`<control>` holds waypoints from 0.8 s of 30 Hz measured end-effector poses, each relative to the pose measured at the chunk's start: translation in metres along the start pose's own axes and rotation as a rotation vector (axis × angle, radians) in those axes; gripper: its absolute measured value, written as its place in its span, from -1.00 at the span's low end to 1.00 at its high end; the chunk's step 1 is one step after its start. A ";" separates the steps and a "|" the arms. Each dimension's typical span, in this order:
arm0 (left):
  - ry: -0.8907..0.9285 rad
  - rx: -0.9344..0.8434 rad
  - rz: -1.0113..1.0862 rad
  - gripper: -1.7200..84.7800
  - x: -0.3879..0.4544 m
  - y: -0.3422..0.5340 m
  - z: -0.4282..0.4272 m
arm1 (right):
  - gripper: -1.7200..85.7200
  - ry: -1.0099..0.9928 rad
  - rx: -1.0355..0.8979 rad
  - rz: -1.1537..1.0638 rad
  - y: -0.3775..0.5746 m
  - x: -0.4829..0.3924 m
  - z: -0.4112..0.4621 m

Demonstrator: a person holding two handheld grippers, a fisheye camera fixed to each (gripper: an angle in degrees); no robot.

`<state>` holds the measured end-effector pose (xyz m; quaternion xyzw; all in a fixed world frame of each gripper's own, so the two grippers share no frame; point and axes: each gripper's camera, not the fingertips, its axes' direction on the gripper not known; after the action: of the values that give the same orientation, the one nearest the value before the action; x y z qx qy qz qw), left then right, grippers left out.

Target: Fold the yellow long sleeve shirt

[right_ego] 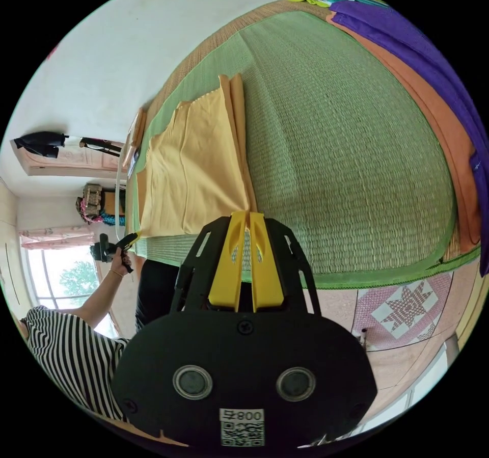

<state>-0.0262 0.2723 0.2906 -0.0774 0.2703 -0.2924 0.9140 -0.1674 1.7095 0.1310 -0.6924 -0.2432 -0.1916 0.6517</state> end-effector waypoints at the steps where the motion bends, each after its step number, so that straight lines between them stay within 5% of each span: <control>1: -0.024 -0.025 -0.004 -0.96 0.006 0.003 0.004 | -0.93 -0.016 -0.001 0.006 0.002 0.006 0.002; 9: 0.104 0.068 0.110 -0.94 0.087 0.043 0.010 | -0.95 -0.134 0.038 0.037 0.011 0.039 0.004; 18: 0.332 -0.201 0.777 -0.86 0.338 0.075 0.116 | -0.95 -0.314 0.062 0.032 0.011 0.066 -0.008; 24: 0.198 -0.259 1.124 -0.80 0.483 0.108 0.184 | -0.95 -0.372 0.046 0.008 0.004 0.073 -0.008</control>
<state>0.4560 0.0791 0.1965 -0.0055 0.3875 0.2670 0.8823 -0.1058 1.7075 0.1713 -0.7017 -0.3610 -0.0518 0.6120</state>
